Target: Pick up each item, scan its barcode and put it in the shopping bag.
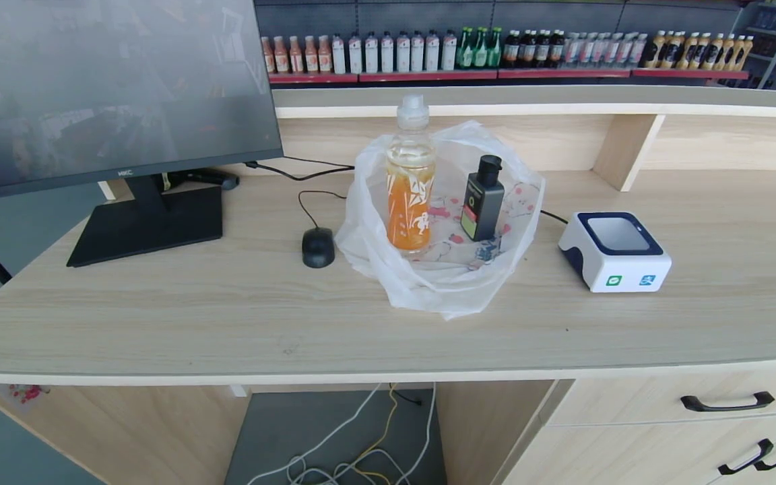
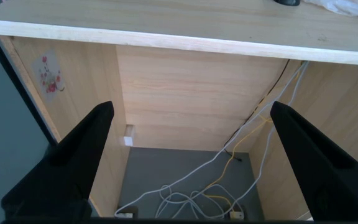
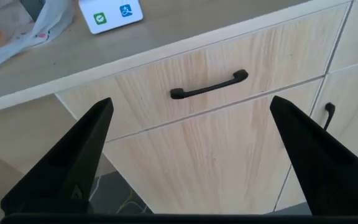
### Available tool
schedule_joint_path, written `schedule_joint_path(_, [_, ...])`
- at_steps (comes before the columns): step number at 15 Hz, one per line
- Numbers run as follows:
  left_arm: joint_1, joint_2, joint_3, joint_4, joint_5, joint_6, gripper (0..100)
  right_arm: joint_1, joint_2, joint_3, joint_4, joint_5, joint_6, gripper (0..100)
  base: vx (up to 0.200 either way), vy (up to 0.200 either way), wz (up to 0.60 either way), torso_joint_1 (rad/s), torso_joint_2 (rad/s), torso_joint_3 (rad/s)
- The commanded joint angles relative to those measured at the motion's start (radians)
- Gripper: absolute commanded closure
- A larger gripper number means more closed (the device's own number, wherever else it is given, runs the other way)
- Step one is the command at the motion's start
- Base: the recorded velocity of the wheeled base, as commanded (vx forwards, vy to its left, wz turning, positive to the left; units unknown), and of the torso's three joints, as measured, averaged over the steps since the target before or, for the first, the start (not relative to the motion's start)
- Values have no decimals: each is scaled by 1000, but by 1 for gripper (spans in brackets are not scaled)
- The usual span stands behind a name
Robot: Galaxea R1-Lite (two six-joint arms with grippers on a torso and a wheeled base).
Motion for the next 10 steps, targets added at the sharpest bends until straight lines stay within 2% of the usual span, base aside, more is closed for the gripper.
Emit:
schedule_joint_path(1, [0,0,0,0,0,2,0,0,2,0,1,-1,3,0,-200,0,0,27,2,-2])
schedule_joint_path(2, [2,0,0,0,0,4,0,0,2,0,1,2,1,0,-200,0,0,-7,-2,2])
schedule_joint_path(6, [0,0,0,0,0,2,0,0,2,0,1,41,-16,0,0,0,0,0,0,0])
schedule_joint_path(10, [2,0,0,0,0,1,0,0,2,0,1,42,-16,0,0,-200,0,5,4,4])
